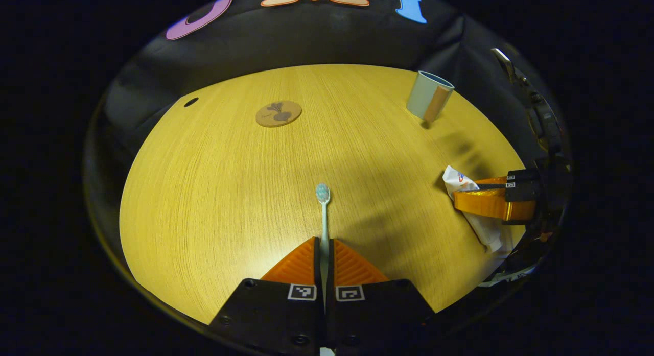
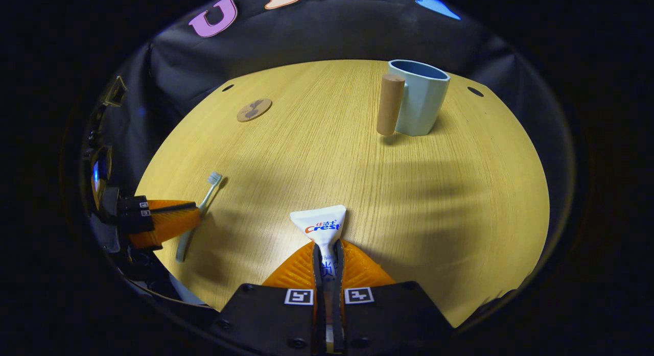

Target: Put the toothbrush and toothpaste on the desktop into the cup, then pick up the cup and place it on the coaster on the desktop.

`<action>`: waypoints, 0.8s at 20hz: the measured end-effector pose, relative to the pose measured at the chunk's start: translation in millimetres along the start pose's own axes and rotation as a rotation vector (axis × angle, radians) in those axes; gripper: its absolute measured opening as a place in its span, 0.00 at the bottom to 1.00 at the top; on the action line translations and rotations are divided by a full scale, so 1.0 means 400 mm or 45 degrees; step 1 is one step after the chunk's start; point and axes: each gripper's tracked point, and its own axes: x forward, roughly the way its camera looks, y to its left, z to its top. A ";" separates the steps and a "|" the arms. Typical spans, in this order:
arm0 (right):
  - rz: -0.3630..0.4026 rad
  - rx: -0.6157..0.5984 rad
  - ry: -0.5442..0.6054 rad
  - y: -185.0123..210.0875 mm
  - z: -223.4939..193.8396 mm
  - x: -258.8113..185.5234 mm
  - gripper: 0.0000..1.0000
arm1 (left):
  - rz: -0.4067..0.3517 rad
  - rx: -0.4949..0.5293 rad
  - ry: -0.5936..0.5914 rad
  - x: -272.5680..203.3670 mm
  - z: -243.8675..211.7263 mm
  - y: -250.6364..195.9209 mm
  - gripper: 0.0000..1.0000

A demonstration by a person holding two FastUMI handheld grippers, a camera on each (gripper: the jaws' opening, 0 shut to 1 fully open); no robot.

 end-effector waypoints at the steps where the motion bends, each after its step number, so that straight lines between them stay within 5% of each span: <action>1: -0.004 0.002 0.001 -0.001 -0.001 0.000 0.08 | -0.006 -0.023 -0.020 -0.009 0.012 -0.001 0.00; 9: 0.008 -0.018 -0.044 0.006 0.002 -0.008 0.08 | 0.003 -0.126 -0.146 -0.080 0.063 0.017 0.00; 16: 0.134 0.027 -0.303 0.049 0.093 -0.124 0.06 | -0.002 -0.207 -0.224 -0.142 0.085 0.026 0.00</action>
